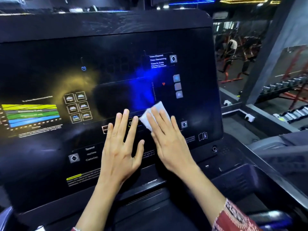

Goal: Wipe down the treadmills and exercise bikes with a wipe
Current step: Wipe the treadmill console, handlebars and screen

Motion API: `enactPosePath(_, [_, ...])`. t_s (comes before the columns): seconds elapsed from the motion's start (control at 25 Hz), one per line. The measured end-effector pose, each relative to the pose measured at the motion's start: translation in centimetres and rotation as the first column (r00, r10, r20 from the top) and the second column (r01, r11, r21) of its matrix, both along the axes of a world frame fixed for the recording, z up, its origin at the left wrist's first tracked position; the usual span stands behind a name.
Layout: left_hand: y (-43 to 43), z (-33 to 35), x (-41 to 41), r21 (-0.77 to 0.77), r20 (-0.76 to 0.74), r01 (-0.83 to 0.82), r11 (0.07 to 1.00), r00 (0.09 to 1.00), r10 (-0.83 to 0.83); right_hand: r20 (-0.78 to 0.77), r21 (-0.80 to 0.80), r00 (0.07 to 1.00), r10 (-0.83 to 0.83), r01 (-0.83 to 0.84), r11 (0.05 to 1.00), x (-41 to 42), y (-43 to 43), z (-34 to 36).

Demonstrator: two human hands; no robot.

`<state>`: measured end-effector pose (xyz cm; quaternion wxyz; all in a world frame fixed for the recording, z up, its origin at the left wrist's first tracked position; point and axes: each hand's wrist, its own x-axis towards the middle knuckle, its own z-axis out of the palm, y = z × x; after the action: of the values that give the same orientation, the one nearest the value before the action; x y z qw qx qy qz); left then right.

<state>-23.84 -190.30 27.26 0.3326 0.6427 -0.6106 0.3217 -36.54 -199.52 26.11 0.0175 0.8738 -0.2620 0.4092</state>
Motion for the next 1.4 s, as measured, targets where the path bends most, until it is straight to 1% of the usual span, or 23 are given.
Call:
enactPosePath(0.04, [-0.2, -0.1, -0.1, 0.001, 0.001, 0.000, 1.000, 1.000, 0.000, 0.009, -0.011, 0.999, -0.040, 0.040, 0.999, -0.1, -1.2, 0.8])
enactPosePath(0.08, [-0.3, -0.2, -0.3, 0.003, 0.001, 0.002, 1.000, 1.000, -0.002, 0.057, 0.044, 0.993, -0.101, 0.099, 0.994, -0.7, -2.2, 1.1])
enactPosePath(0.2, [-0.3, -0.5, -0.2, 0.011, 0.004, -0.002, 1.000, 1.000, 0.002, 0.213, 0.331, 0.936, -0.281, 0.202, 0.922, -2.2, -2.0, -0.5])
enactPosePath(0.24, [-0.2, -0.6, -0.1, 0.010, 0.006, -0.003, 1.000, 1.000, 0.003, 0.213, 0.344, 0.931, -0.296, 0.212, 0.915, -2.0, -0.5, -1.6])
enactPosePath(0.28, [-0.2, -0.7, 0.1, 0.009, 0.007, 0.000, 1.000, 1.000, 0.000, 0.188, 0.300, 0.945, -0.266, 0.203, 0.932, -1.4, 1.2, -2.5])
enactPosePath(0.36, [0.0, -0.7, 0.3, 0.013, 0.006, 0.004, 1.000, 1.000, -0.005, 0.094, 0.162, 0.990, -0.104, 0.088, 0.983, -0.2, 3.0, -3.4])
enactPosePath(0.4, [0.2, -0.7, 0.4, 0.016, 0.001, 0.002, 1.000, 1.000, -0.002, 0.054, 0.103, 0.997, -0.052, 0.047, 0.994, 0.1, 2.8, -3.1])
enactPosePath(0.44, [0.5, -0.7, 0.5, 0.013, -0.007, -0.004, 1.000, 1.000, 0.004, 0.043, 0.073, 0.998, -0.052, 0.049, 0.996, 0.2, 2.0, -2.4])
enactPosePath(0.48, [1.0, -0.7, 0.7, 0.009, -0.018, -0.014, 1.000, 1.000, 0.015, 0.064, 0.100, 0.994, -0.090, 0.083, 0.991, 0.2, 1.3, -1.8])
enactPosePath(0.56, [2.4, -0.9, 1.4, 0.004, -0.039, -0.053, 0.999, 0.998, 0.053, 0.161, 0.251, 0.972, -0.172, 0.128, 0.960, 0.4, 1.1, -1.4])
enactPosePath(0.64, [3.9, -1.2, 2.7, -0.002, -0.056, -0.093, 0.996, 0.994, 0.093, 0.189, 0.334, 0.968, -0.165, 0.095, 0.938, 1.5, 3.3, -2.0])
enactPosePath(0.68, [4.6, -1.3, 3.3, -0.003, -0.063, -0.109, 0.994, 0.992, 0.108, 0.176, 0.313, 0.978, -0.115, 0.055, 0.948, 2.5, 5.0, -2.5])
enactPosePath(0.76, [5.6, -1.4, 4.3, 0.002, -0.058, -0.138, 0.990, 0.989, 0.138, 0.105, 0.184, 0.994, 0.023, -0.042, 0.982, 4.3, 7.0, -2.7])
enactPosePath(0.8, [5.9, -1.5, 4.6, 0.007, -0.048, -0.138, 0.990, 0.989, 0.139, 0.072, 0.119, 0.996, 0.056, -0.064, 0.991, 4.9, 6.5, -2.1])
enactPosePath(0.84, [6.0, -1.5, 4.7, 0.014, -0.039, -0.130, 0.991, 0.991, 0.130, 0.065, 0.079, 0.997, 0.048, -0.053, 0.995, 5.2, 5.5, -1.2])
enactPosePath(0.88, [5.9, -1.4, 4.6, 0.020, -0.034, -0.116, 0.993, 0.993, 0.117, 0.078, 0.084, 0.997, 0.003, -0.009, 0.996, 5.1, 4.2, -0.1])
enactPosePath(0.96, [5.3, -1.2, 4.2, 0.035, -0.037, -0.085, 0.996, 0.996, 0.087, 0.151, 0.187, 0.980, -0.129, 0.100, 0.977, 3.7, 1.7, 1.2])
enactPosePath(1.0, [5.0, -1.2, 3.9, 0.038, -0.039, -0.072, 0.997, 0.997, 0.073, 0.163, 0.230, 0.973, -0.162, 0.122, 0.966, 2.7, 1.2, 1.1])
enactPosePath(1.04, [4.7, -1.2, 3.6, 0.037, -0.039, -0.060, 0.998, 0.997, 0.062, 0.141, 0.239, 0.979, -0.151, 0.114, 0.964, 1.8, 1.4, 0.5])
enactPosePath(1.16, [3.4, -1.2, 2.6, 0.034, -0.033, -0.031, 0.999, 0.999, 0.032, -0.041, 0.153, 0.997, -0.058, 0.064, 0.986, -1.0, 3.7, -3.4])
enactPosePath(1.2, [2.9, -1.1, 2.1, 0.032, -0.035, -0.023, 0.999, 0.999, 0.024, -0.059, 0.147, 0.995, -0.077, 0.085, 0.985, -2.2, 3.8, -4.4])
enactPosePath(1.28, [1.9, -0.8, 1.2, 0.023, -0.028, -0.007, 1.000, 1.000, 0.007, 0.009, 0.225, 0.983, -0.184, 0.177, 0.958, -4.6, 2.3, -4.9])
enactPosePath(1.4, [0.5, -0.3, 0.1, 0.013, 0.000, 0.002, 1.000, 1.000, -0.002, 0.160, 0.439, 0.922, -0.354, 0.255, 0.862, -5.3, -1.7, -2.1])
